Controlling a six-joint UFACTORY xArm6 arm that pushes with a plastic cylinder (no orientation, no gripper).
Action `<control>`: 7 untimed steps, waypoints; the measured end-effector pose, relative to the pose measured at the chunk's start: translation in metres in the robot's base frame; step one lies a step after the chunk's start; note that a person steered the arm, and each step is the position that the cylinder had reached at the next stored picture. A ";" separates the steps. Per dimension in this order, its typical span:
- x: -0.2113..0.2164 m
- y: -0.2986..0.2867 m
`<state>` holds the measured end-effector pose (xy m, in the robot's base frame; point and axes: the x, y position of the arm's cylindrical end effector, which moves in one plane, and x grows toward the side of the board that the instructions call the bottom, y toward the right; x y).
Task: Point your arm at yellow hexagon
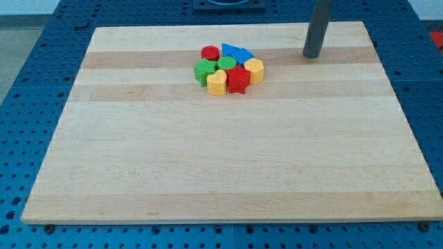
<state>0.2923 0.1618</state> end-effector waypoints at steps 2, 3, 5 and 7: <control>0.000 -0.012; 0.000 -0.024; 0.016 -0.043; 0.054 -0.069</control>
